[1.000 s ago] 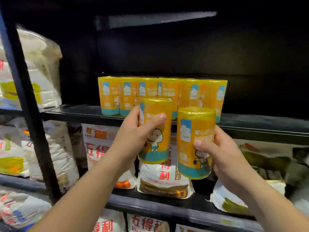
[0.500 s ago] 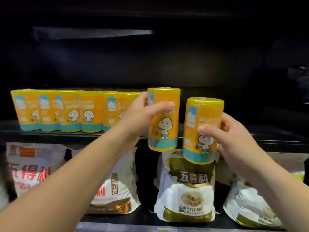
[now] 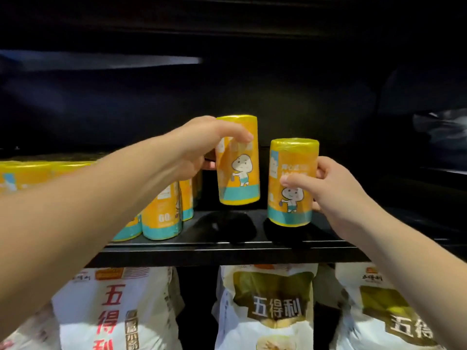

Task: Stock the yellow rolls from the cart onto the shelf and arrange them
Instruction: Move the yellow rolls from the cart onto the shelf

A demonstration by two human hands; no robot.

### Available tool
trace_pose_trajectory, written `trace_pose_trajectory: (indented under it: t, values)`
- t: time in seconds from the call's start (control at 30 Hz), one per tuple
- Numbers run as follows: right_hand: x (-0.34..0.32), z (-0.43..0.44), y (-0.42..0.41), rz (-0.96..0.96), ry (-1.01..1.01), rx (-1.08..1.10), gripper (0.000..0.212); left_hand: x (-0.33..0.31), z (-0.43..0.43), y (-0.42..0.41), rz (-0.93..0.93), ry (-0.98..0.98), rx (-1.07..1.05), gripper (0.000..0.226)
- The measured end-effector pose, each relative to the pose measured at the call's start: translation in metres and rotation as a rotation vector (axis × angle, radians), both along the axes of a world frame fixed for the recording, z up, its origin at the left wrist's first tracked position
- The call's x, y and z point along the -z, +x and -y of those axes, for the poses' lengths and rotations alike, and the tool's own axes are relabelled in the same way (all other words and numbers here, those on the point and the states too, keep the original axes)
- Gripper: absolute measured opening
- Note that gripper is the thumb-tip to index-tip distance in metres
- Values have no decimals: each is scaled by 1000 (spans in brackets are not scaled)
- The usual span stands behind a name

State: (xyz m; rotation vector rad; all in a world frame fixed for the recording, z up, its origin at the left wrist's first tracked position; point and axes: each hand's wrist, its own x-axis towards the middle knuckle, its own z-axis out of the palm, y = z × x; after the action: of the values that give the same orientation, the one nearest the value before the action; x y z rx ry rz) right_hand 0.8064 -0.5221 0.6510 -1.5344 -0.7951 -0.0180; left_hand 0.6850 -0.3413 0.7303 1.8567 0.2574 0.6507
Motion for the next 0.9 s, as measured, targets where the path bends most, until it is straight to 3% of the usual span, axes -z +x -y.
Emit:
trace_pose_trajectory:
  t: [0.33, 0.5, 0.6, 0.73, 0.9]
  values:
    - [-23, -61, 49, -17, -100, 112, 54, -40, -55, 49, -261, 172, -25, 40]
    - [-27, -94, 75, -51, -165, 75, 33, -47, -90, 79, -304, 281, -12, 39]
    - [-29, -115, 89, -59, -190, 69, 41, -50, -106, 97, -325, 362, -31, 39]
    - [-32, -142, 109, -59, -268, 77, 53, -48, -125, 122, -383, 456, -100, 47]
    - [-32, -165, 133, -60, -276, 50, 41, -43, -145, 152, -519, 586, -135, 57]
